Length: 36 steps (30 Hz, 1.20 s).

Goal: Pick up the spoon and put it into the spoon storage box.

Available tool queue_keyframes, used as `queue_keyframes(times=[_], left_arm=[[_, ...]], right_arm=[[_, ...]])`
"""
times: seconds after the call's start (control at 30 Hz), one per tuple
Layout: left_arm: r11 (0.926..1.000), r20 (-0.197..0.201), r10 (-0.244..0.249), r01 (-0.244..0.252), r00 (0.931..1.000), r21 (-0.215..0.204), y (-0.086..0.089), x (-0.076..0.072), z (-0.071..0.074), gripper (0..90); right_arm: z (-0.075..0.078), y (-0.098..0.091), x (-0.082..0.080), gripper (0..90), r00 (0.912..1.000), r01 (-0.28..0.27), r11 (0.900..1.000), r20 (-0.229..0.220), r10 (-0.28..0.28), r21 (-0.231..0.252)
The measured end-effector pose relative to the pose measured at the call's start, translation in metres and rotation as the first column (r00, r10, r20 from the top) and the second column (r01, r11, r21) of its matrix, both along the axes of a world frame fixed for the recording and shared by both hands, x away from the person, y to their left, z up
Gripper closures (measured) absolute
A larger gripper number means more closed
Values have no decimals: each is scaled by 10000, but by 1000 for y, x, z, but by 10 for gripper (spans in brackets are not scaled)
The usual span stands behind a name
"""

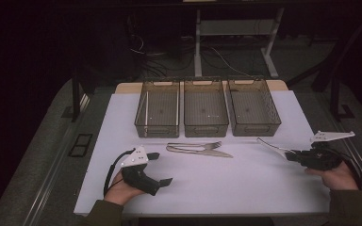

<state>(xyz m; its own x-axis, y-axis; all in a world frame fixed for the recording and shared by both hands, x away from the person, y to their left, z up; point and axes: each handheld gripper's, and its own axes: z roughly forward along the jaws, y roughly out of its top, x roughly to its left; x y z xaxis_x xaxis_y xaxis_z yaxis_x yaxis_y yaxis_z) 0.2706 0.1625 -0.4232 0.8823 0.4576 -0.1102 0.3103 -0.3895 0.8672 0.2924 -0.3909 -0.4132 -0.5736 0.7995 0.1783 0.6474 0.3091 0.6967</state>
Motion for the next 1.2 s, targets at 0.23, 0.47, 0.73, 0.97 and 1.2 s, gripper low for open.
queue_keyframes(times=[0.23,0.47,0.73,0.97,1.2], left_arm=[[10000,-4,18,-18,10000,-29,0,0,0,0],[10000,-1,45,-45,10000,-46,0,0,0,0],[10000,0,58,-58,10000,-70,1,0,0,0],[9999,-28,94,-95,10000,-120,1,0,0,0],[9998,-33,112,-113,9999,-168,1,0,0,0]], right_arm=[[7,8,3,781,9998,-95,9998,189,91,181],[14,15,6,782,9991,-219,9994,358,209,258],[21,24,12,782,9981,-283,9991,548,265,315],[27,34,19,782,9967,-399,9986,723,374,343],[34,45,26,782,9950,-525,9979,866,490,385]])
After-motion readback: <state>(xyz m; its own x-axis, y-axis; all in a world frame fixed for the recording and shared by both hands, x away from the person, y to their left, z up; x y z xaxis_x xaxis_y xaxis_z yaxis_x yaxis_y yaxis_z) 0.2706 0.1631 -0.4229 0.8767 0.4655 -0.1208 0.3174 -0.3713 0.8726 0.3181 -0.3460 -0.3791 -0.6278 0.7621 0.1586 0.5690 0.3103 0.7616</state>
